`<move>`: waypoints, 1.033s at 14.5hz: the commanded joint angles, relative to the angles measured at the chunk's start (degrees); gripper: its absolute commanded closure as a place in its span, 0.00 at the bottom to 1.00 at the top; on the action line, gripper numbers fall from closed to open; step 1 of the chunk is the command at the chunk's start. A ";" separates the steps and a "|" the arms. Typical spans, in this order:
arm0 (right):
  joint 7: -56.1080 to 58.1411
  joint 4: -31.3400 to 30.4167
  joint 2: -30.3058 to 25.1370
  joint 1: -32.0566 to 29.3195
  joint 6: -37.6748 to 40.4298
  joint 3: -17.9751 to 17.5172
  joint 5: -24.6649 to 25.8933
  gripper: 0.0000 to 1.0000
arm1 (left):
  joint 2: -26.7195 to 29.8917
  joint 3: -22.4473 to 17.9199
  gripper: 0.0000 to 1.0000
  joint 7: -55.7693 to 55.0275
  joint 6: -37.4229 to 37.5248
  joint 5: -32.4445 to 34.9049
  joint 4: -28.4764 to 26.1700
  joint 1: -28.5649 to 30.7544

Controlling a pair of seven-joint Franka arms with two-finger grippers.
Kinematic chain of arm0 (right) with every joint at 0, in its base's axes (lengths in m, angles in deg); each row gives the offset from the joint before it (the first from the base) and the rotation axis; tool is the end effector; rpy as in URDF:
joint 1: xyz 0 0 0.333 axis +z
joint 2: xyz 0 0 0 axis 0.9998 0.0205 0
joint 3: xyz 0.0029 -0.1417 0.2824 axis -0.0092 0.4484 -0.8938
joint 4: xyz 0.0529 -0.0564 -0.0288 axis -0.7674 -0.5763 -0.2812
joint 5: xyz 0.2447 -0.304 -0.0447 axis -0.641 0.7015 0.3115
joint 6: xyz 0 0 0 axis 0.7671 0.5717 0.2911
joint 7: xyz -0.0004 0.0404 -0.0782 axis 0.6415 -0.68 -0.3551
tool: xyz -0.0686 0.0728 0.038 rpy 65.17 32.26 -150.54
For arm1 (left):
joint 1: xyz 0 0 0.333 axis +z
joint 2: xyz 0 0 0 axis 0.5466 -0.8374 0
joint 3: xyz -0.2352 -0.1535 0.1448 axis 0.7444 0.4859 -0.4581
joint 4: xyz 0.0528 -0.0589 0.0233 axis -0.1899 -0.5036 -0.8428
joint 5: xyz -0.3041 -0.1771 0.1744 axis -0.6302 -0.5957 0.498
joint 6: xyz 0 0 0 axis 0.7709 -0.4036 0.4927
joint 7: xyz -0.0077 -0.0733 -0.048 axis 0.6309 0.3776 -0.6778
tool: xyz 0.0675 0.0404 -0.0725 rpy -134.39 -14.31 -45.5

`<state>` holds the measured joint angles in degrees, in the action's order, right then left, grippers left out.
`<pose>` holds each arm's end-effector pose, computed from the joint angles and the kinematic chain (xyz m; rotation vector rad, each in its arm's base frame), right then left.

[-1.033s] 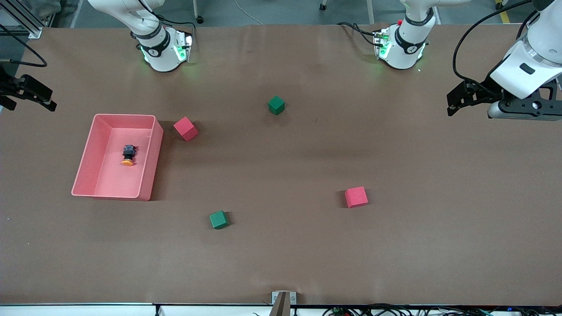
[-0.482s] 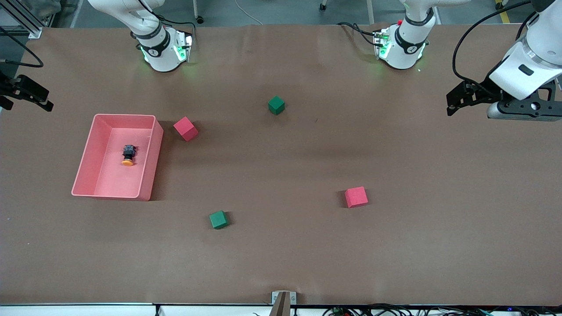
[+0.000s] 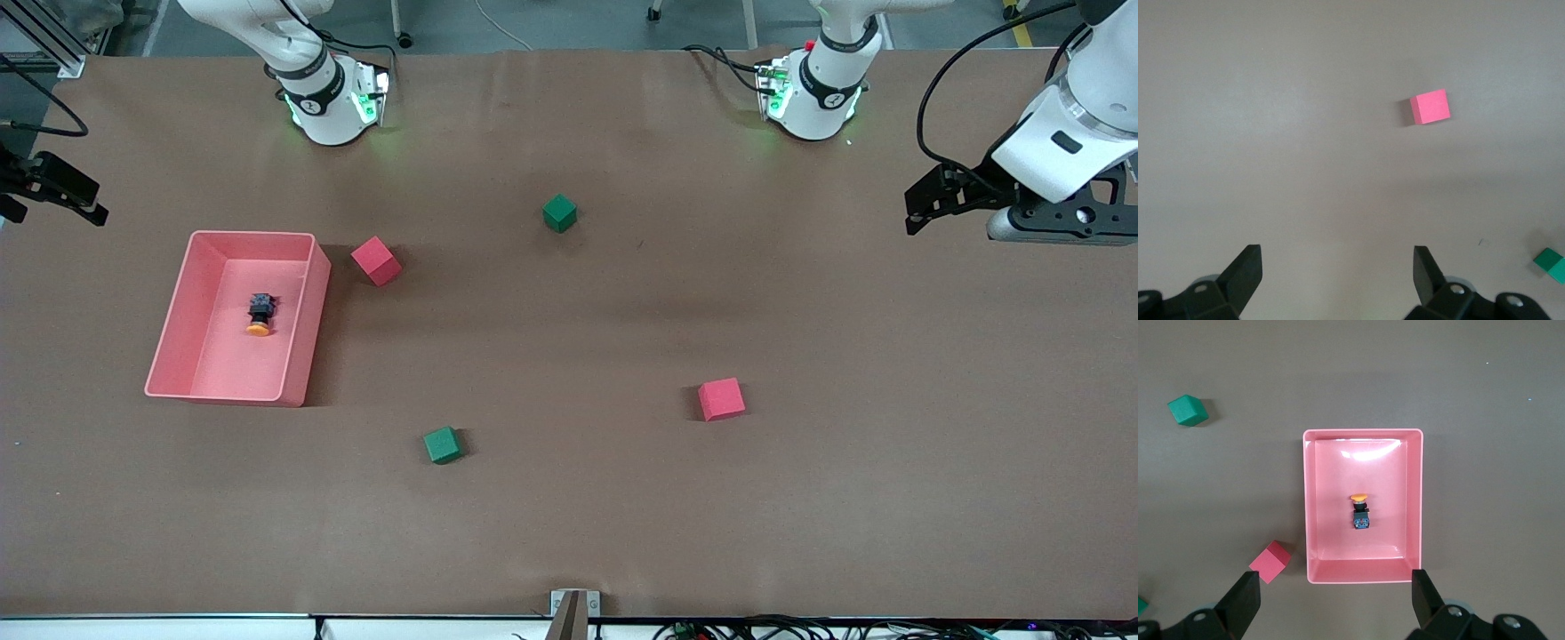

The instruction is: Place and upright button with both arms

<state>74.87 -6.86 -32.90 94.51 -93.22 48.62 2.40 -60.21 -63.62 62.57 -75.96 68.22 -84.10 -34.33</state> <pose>0.5195 -0.0458 0.6464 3.1260 -0.0693 0.0576 0.5370 -0.0884 0.6232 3.1293 -0.1097 0.0323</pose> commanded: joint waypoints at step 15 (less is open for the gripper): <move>-0.31 -16.96 0.27 -0.15 -10.35 0.23 -0.11 0.00 | -0.07 0.15 0.00 -0.10 0.54 -0.01 0.57 1.72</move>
<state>74.87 -17.38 -31.54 94.50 -98.81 48.71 2.38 -60.24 -63.66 62.57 -75.96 68.21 -84.08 -32.84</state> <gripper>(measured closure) 0.000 0.000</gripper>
